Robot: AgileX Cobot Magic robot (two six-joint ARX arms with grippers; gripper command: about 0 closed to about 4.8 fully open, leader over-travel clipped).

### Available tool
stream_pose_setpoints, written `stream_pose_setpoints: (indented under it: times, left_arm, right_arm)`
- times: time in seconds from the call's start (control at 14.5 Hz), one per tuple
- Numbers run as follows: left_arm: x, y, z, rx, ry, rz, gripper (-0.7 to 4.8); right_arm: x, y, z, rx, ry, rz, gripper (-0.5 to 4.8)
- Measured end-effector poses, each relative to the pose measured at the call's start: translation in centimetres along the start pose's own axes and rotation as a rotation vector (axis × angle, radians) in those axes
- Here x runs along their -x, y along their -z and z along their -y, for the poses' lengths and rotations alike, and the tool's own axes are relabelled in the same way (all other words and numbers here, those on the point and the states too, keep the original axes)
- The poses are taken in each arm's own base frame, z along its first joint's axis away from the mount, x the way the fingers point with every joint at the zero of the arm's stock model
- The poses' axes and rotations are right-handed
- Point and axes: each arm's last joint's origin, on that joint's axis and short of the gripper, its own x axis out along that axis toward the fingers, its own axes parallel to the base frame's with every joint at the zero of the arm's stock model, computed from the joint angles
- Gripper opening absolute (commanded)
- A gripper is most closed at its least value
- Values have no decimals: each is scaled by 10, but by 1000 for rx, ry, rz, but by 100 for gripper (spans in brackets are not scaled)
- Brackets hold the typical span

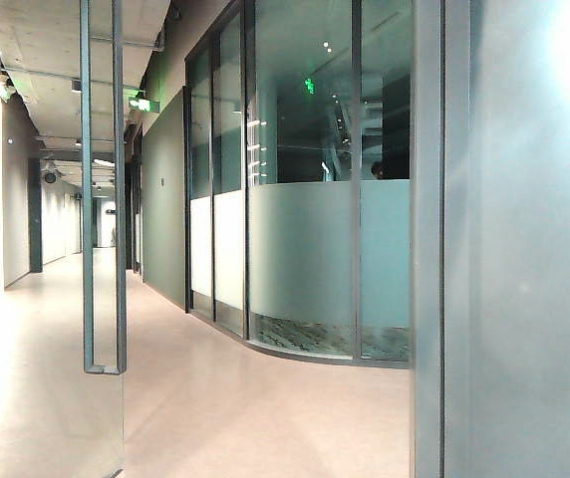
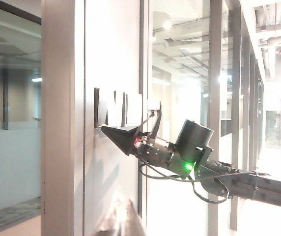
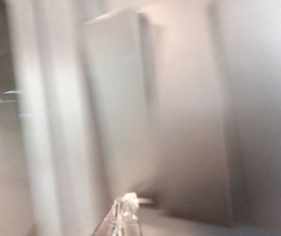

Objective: Raise the arm to find the leftmost switch on the wall and turn on the lights.

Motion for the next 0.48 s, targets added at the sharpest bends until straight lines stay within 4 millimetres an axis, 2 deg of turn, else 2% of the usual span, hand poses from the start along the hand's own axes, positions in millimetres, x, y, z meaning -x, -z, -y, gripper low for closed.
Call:
stream_pose_setpoints:
  times: [0.14, 0.34, 0.48]
  left_arm:
    - [0, 0, 1, 0, 5, -4, -5]
    - [2, 0, 3, 20, -2, -17, -5]
    - [8, 1, 8, 13, -174, -14, -5]
  right_arm:
    - [21, -24, -13, -89, -158, 13, -1]
    - [65, -74, -30, -61, -206, 137, -1]
    - [93, -83, -35, -8, -194, 128, -1]
